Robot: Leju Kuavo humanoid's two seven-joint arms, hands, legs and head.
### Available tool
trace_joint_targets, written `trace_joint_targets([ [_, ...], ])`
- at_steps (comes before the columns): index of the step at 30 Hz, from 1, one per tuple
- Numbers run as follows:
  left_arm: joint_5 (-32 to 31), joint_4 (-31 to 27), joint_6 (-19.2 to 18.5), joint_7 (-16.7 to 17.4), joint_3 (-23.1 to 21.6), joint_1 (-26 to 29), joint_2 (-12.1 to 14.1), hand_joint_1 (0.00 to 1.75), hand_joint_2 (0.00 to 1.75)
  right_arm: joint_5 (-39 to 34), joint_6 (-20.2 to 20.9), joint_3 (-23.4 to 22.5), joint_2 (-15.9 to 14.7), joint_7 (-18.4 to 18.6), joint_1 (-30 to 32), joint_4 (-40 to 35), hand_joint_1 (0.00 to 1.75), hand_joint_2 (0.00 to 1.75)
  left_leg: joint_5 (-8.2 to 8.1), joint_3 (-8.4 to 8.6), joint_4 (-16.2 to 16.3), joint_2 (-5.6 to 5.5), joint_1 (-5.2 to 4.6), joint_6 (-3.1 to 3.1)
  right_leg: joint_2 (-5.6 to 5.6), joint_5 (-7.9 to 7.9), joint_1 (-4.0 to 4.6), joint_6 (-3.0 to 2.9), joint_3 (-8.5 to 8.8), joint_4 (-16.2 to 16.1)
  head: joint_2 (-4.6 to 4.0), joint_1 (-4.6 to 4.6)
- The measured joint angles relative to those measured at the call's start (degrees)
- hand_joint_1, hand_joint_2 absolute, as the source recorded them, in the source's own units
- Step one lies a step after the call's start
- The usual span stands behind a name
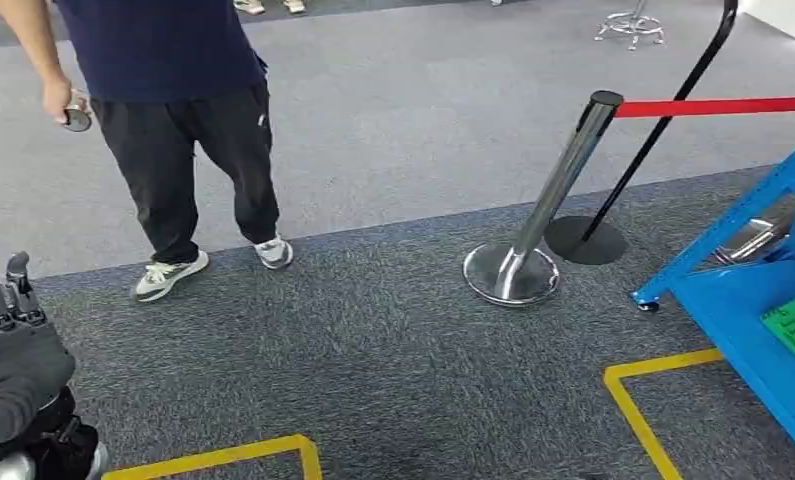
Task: Take the parts from the cabinet and place them on the table.
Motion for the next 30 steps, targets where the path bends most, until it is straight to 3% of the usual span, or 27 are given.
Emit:
trace_joint_targets([
  [2,0.3,0.0,-0.3,0.0,0.1,-0.3,0.0,0.00,0.00,0.1,0.0,0.0,0.0,0.0,0.5,0.0,0.00,0.00,0.51,0.08,-0.4,1.01,-0.06,0.98,0.99,0.40,-0.27,0.92,-0.61,-0.5,0.00,0.02],
  [3,0.4,0.0,-0.4,0.0,0.1,-0.4,-0.2,0.00,0.00,0.2,0.0,0.0,0.0,0.1,0.7,0.0,0.00,0.00,0.74,0.25,-0.7,1.75,0.08,1.38,-1.16,0.00,-0.15,0.87,-0.67,0.3,0.00,0.13],
  [4,0.5,0.0,-0.6,0.0,0.2,-0.3,-0.4,0.00,0.00,0.2,0.0,0.0,0.0,0.2,0.7,0.0,0.00,0.00,0.70,0.27,-0.8,2.09,0.03,1.67,-4.20,-1.62,0.16,1.01,-1.55,2.3,0.00,0.41],
  [5,0.6,0.0,-0.8,0.0,0.2,-0.3,-0.5,0.00,0.00,0.3,0.0,0.0,0.0,0.2,0.5,0.0,0.00,0.00,0.68,0.23,-0.7,2.83,-0.08,1.87,-5.67,-4.14,0.12,1.28,-3.48,6.6,0.00,0.52],
  [7,0.8,0.0,-1.2,0.0,0.3,-0.2,-0.6,0.00,0.00,0.3,0.2,0.0,0.1,0.2,0.2,0.0,0.00,0.00,0.58,0.23,-0.7,4.39,-0.33,2.05,-6.39,-8.36,0.06,1.50,-7.75,16.1,0.00,0.46],
  [8,0.9,0.0,-1.2,0.0,0.3,-0.2,-0.7,0.00,0.00,0.3,0.2,0.0,0.0,0.2,0.2,0.0,0.00,0.00,0.57,0.26,-0.7,5.07,-0.37,2.05,-6.39,-8.70,0.06,1.56,-8.59,18.1,0.00,0.50],
  [9,0.9,0.0,-1.3,0.0,0.3,-0.2,-0.7,0.00,0.00,0.3,0.2,0.0,0.0,0.2,0.3,0.0,0.00,0.00,0.55,0.31,-0.7,5.63,-0.38,2.04,-6.39,-7.74,0.08,1.55,-7.96,17.2,0.00,0.44],
  [10,1.0,0.0,-1.3,0.0,0.3,-0.2,-0.9,0.00,0.00,0.3,0.1,0.0,0.0,0.2,0.4,0.0,0.00,0.00,0.50,0.36,-0.7,6.15,-0.38,1.98,-6.50,-5.86,0.08,1.51,-6.08,13.8,0.00,0.50],
  [11,1.0,0.0,-1.3,0.0,0.3,-0.2,-0.9,0.00,0.00,0.3,0.1,0.0,0.0,0.2,0.5,0.0,0.00,0.00,0.40,0.51,-0.7,6.72,-0.37,1.84,-7.17,-3.31,0.08,1.40,-2.78,7.9,0.00,0.48],
  [12,1.0,0.0,-1.3,0.0,0.4,-0.2,-0.9,0.00,0.00,0.3,0.1,0.0,0.0,0.2,0.4,0.0,0.00,0.00,0.25,0.73,-0.7,7.18,-0.36,1.62,-8.89,-1.42,0.09,1.36,0.56,2.2,0.00,0.52],
  [13,1.0,0.0,-1.4,0.0,0.4,-0.2,-0.9,0.00,0.00,0.3,0.1,0.0,0.0,0.2,0.2,0.0,0.00,0.00,0.02,0.82,-0.6,7.62,-0.86,1.23,-10.30,-2.01,0.57,1.15,1.66,0.1,0.00,0.48],
  [14,1.0,0.0,-1.4,0.0,0.5,-0.3,-0.9,0.00,0.00,0.3,0.1,0.0,0.1,0.1,0.1,0.0,0.00,0.00,-0.07,0.84,-0.5,7.91,-0.87,0.97,-9.47,-1.47,0.39,0.58,2.03,-0.3,0.00,0.33],
  [17,1.0,0.0,-1.4,0.0,0.4,-0.4,-1.0,0.00,0.00,0.3,0.1,0.0,0.0,0.2,0.2,0.0,0.00,0.00,0.21,1.04,-0.9,9.09,-0.66,0.09,-7.98,-1.28,0.71,-0.41,1.36,-0.1,0.00,0.39],
  [18,1.0,0.0,-1.4,0.0,0.5,-0.4,-1.0,0.00,0.00,0.3,0.1,0.0,0.1,0.2,0.2,0.0,0.00,0.00,-0.28,0.98,-0.6,8.28,-0.43,-0.44,-7.40,-0.91,0.21,-0.94,1.59,-0.5,0.00,0.35],
  [19,1.0,0.0,-1.4,0.0,0.5,-0.5,-1.0,0.00,0.00,0.3,0.1,0.0,0.0,0.2,0.3,0.0,0.00,0.00,-1.55,0.35,1.0,5.94,-0.43,-0.71,-6.96,-0.81,0.10,-1.16,1.55,-0.6,0.00,0.17],
  [20,1.0,0.0,-1.4,0.0,0.5,-0.4,-1.0,0.00,0.00,0.3,0.1,0.0,0.0,0.2,0.2,0.0,0.00,0.00,-3.90,-1.44,4.9,4.62,-0.40,-0.88,-6.55,-0.73,0.08,-1.33,1.47,-0.6,0.00,0.11],
  [22,1.0,0.0,-1.4,0.0,0.5,-0.3,-1.0,0.00,0.00,0.3,0.0,0.0,0.0,0.1,0.0,0.0,0.00,0.00,-7.97,-6.15,14.5,4.11,-0.36,-1.06,-5.33,-0.68,0.14,-1.50,1.32,-0.6,0.00,0.07],
  [23,1.0,0.0,-1.4,0.0,0.5,-0.2,-1.0,0.00,0.00,0.4,0.0,0.0,0.0,0.2,0.0,0.0,0.00,0.00,-8.58,-7.98,17.7,4.08,-0.37,-1.04,-4.65,-0.65,0.17,-1.55,1.29,-0.6,0.00,0.04],
  [24,1.0,0.0,-1.4,0.0,0.5,-0.2,-1.0,0.00,0.00,0.3,0.0,0.0,0.0,0.2,0.0,0.0,0.00,0.00,-7.53,-8.13,17.6,4.03,-0.37,-0.95,-3.93,-0.64,0.17,-1.53,1.32,-0.6,0.00,0.02],
  [25,1.0,0.0,-1.4,0.0,0.5,-0.2,-1.0,0.00,0.00,0.3,0.0,0.0,0.0,0.2,0.1,0.0,0.00,0.00,-5.40,-7.16,15.1,3.95,-0.35,-0.82,-3.23,-0.59,0.13,-1.47,1.34,-0.6,0.00,0.02],
  [27,1.0,0.0,-1.4,0.0,0.5,-0.3,-1.0,0.00,0.00,0.3,0.1,0.0,0.0,0.2,0.1,0.0,0.00,0.00,-0.07,-2.36,5.1,2.56,-0.24,-0.47,-1.77,-0.42,-0.02,-1.19,1.42,-0.6,0.00,0.02],
  [28,1.0,0.0,-1.4,0.0,0.5,-0.3,-1.0,0.00,0.00,0.3,0.1,0.0,0.0,0.2,0.0,0.0,0.00,0.00,1.14,-0.20,0.8,-0.12,-0.01,-0.40,-1.21,-0.29,-0.08,-0.99,1.31,-0.5,0.00,0.02],
  [29,1.0,0.0,-1.4,0.0,0.5,-0.3,-1.0,0.00,0.00,0.3,0.1,0.0,0.0,0.2,-0.1,0.0,0.00,0.00,0.61,0.28,-0.9,-0.69,0.17,-0.32,-0.48,-0.40,0.29,-0.65,0.86,-0.1,0.00,0.07],
  [30,1.0,0.0,-1.4,0.0,0.5,-0.2,-1.0,0.00,0.00,0.3,0.1,0.0,0.0,0.2,-0.1,0.0,0.00,0.00,0.68,0.09,-0.7,-0.18,-0.02,-0.17,-0.03,-0.14,0.10,-0.27,0.60,-0.4,0.00,0.11],
])
